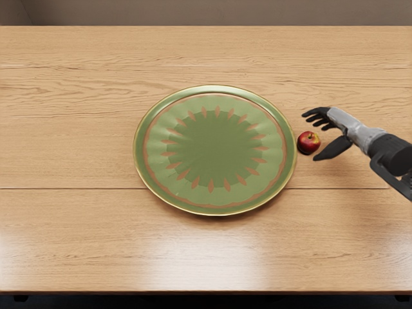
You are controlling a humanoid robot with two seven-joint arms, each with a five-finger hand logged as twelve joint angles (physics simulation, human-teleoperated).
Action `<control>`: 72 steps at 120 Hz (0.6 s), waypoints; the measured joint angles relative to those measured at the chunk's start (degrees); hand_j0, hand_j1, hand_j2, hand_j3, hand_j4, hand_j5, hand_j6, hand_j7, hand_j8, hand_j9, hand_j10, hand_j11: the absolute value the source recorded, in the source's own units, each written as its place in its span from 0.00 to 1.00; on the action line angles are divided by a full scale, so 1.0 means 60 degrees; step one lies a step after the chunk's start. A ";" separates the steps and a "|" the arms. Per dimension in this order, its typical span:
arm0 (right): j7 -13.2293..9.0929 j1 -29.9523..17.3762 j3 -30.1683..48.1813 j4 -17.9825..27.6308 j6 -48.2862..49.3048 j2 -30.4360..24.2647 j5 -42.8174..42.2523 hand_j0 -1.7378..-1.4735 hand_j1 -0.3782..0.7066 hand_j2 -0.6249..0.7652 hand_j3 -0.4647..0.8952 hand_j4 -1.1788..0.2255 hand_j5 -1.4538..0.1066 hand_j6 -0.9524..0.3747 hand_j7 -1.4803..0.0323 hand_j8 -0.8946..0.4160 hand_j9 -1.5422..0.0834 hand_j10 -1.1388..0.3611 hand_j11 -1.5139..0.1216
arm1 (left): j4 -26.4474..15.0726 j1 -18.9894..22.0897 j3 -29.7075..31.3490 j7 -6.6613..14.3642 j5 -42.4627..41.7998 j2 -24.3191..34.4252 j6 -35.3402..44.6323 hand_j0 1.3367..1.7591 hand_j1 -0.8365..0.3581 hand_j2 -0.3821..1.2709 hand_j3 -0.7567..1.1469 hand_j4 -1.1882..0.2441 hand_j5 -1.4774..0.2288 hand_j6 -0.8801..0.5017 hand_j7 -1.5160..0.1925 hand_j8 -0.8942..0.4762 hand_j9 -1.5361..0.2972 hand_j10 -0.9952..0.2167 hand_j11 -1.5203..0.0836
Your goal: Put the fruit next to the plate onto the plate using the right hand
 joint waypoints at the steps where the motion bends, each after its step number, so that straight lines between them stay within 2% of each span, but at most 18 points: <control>1: 0.0001 0.0017 -0.0004 -0.0034 0.0006 0.0015 0.0004 0.30 0.36 0.41 0.34 0.62 0.68 0.49 0.72 0.45 0.71 0.56 0.69 | 0.0000 0.0000 0.0000 0.0000 0.0000 0.0000 0.0000 0.76 0.75 0.26 0.40 0.66 0.68 0.46 0.70 0.47 0.66 0.62 0.75; 44: 0.0058 0.0498 -0.0191 -0.1490 0.0596 0.0970 0.0067 0.30 0.37 0.41 0.34 0.61 0.67 0.48 0.71 0.44 0.70 0.55 0.68 | -0.0001 0.0005 0.0000 0.0000 0.0000 0.0000 -0.0001 0.76 0.75 0.26 0.40 0.66 0.68 0.46 0.70 0.47 0.66 0.62 0.75; 72: 0.0055 0.0514 -0.0260 -0.1758 0.0606 0.1237 0.0077 0.30 0.42 0.40 0.34 0.59 0.64 0.45 0.67 0.41 0.67 0.52 0.64 | 0.0002 0.0000 0.0000 0.0000 0.0000 0.0000 -0.0001 0.76 0.75 0.26 0.40 0.66 0.68 0.46 0.70 0.47 0.66 0.62 0.75</control>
